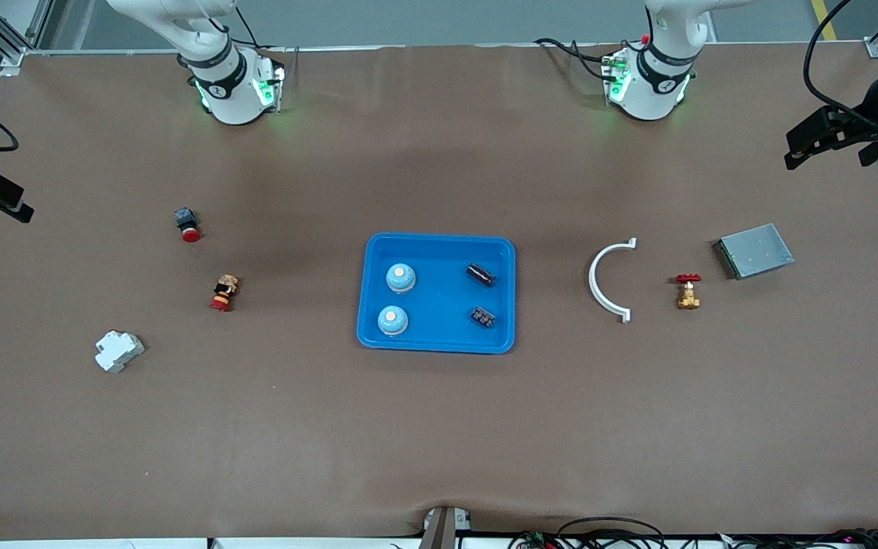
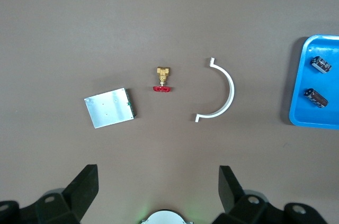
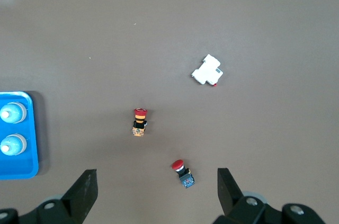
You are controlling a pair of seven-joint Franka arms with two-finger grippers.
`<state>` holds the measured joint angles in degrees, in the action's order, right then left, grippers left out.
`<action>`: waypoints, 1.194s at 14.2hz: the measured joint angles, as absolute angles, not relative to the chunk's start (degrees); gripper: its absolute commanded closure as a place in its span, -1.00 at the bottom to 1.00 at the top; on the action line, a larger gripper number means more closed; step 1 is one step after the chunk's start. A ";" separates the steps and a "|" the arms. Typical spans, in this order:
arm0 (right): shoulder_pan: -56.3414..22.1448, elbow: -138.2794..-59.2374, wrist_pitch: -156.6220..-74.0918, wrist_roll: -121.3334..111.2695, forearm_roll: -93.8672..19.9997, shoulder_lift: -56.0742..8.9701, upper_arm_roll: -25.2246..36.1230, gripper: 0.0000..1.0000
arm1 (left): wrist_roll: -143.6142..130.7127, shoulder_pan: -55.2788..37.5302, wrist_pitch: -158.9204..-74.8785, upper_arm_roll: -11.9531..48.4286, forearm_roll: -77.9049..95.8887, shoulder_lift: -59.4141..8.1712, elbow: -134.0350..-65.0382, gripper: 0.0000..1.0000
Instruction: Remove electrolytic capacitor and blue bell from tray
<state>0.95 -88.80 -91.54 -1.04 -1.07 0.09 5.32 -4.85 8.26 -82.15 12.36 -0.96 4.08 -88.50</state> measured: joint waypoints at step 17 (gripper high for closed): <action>0.94 -88.92 -91.52 -1.04 -1.07 0.09 5.27 -1.00 | -22.83 6.75 -91.53 20.62 -0.93 -6.94 -89.49 -1.00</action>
<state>0.94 -88.92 -91.52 -1.04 -1.07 0.09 5.27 -22.83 6.75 -91.53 20.62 -0.93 -6.94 -89.49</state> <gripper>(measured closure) 0.000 0.000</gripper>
